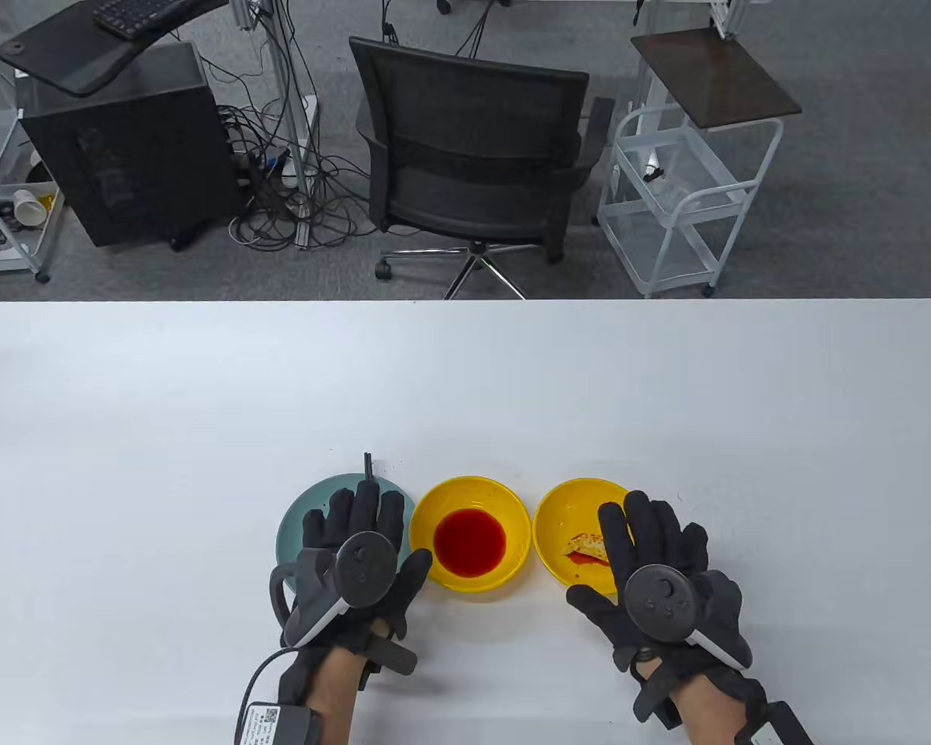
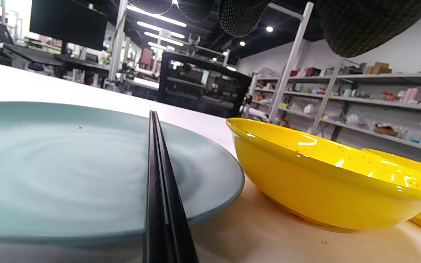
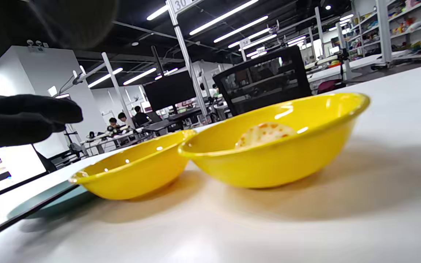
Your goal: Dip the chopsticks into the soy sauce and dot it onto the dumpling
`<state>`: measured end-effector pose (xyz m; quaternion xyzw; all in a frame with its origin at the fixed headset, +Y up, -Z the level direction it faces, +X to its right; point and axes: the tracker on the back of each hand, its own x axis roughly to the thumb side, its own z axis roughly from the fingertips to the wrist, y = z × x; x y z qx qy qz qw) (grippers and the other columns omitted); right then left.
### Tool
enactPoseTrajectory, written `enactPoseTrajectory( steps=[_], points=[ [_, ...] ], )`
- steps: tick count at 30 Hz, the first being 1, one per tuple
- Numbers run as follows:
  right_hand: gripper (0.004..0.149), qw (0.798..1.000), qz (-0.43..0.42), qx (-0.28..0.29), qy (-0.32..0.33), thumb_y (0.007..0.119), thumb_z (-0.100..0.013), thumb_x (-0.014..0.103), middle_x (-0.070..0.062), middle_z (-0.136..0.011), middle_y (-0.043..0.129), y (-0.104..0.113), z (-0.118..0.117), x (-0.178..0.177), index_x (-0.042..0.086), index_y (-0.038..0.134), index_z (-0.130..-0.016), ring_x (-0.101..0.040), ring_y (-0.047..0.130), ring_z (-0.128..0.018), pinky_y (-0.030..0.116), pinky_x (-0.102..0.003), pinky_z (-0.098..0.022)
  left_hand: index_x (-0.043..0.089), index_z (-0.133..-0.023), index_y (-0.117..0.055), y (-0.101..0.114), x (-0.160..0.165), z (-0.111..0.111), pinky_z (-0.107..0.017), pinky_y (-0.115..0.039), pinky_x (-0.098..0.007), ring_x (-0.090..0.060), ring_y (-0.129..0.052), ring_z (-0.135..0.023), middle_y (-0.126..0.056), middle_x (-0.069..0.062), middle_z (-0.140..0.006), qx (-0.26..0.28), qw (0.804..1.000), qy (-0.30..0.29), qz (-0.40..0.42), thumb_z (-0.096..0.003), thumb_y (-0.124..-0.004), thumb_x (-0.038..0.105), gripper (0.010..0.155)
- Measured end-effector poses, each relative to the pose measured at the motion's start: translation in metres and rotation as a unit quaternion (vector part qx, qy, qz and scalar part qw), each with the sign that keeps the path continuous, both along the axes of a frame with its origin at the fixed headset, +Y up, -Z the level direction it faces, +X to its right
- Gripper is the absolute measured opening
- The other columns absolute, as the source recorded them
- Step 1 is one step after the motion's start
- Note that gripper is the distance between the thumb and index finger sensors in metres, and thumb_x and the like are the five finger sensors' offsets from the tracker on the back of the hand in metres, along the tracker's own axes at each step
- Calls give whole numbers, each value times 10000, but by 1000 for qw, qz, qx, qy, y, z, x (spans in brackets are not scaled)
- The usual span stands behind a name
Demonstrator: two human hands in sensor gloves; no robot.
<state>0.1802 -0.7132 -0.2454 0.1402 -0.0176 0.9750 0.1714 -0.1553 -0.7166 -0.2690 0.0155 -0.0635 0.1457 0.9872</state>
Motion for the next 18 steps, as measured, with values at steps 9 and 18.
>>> enactPoseTrajectory(
  steps=[9, 18],
  points=[
    [933, 1000, -4, -6, -1, 629, -413, 670, -182, -1120, 54, 0, 1, 2, 190, 154, -1056, -552, 175, -1023, 172, -812, -653, 218, -1114, -529, 0, -5, -1, -730, -353, -714, -463, -478, -1088, -424, -67, -1191, -10, 999, 30, -3, -459, -730, 658, 814],
    [932, 1000, -26, -9, -5, 630, -414, 668, -185, -1119, 59, 4, 0, 7, 186, 160, -1058, -553, 180, -1022, 170, -812, -654, 121, -882, -910, -1, -40, -8, -695, -521, -690, -407, -879, -785, -894, -81, -855, -99, 981, 166, -8, -451, -837, 576, 631]
  ],
)
